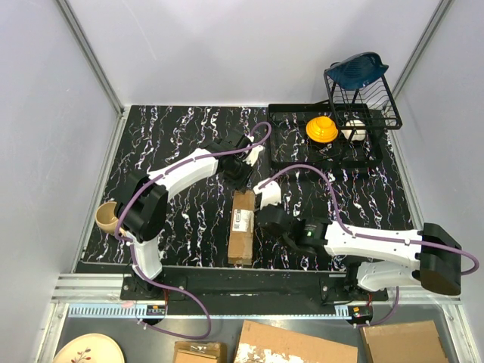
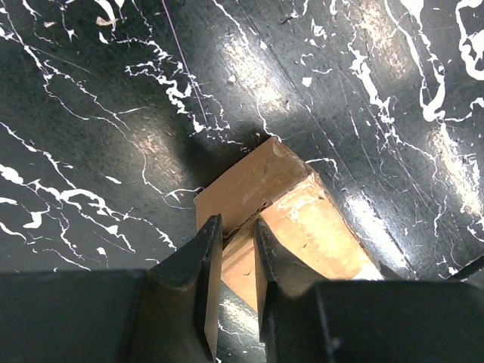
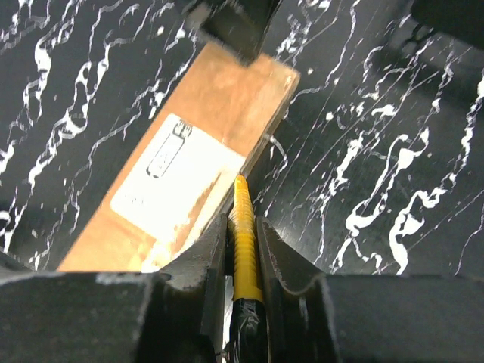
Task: Unpack the express box
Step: Cut the express box at the center of the board.
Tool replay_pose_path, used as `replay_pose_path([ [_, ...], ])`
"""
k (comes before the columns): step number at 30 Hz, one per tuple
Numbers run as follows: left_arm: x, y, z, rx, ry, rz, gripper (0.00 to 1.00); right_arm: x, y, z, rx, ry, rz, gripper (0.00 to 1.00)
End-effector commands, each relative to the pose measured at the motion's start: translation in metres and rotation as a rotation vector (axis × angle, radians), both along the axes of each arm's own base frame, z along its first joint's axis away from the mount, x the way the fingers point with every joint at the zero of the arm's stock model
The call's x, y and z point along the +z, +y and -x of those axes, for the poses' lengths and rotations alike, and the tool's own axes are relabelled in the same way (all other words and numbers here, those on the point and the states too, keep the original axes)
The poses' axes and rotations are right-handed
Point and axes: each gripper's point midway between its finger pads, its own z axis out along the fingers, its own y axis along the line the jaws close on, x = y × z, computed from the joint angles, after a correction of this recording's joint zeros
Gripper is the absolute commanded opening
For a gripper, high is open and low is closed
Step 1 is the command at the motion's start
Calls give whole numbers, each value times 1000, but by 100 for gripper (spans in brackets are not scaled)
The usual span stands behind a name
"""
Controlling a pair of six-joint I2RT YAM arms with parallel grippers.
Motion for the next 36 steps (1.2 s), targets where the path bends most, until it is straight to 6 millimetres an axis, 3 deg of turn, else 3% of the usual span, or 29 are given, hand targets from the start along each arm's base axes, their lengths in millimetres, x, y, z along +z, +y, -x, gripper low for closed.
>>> replay_pose_path([
  [1,-76,64,-9,71,-4,-337,0,7,13,27,61,73,-47,0],
  [6,-77,65,-9,77,-1,-341,0,11,17,36,63,78,-63,0],
  [10,-69,64,-13,84,-21,-329,0,21,7,25,23,19,-19,0],
  [15,-36,69,-27,121,-89,-304,0,43,-4,15,-9,-56,18,0],
  [20,5,77,-42,161,-184,-293,0,52,-28,12,-51,-93,68,0],
  [27,69,81,-58,200,-293,-276,0,68,-51,20,-61,-74,47,0],
  [30,99,72,-66,209,-331,-228,0,75,-63,30,-72,-28,11,0],
  [34,104,53,-53,164,-304,-173,0,71,-80,44,-80,50,10,0],
  [36,93,38,-36,106,-256,-144,0,65,-83,48,-85,82,27,0],
])
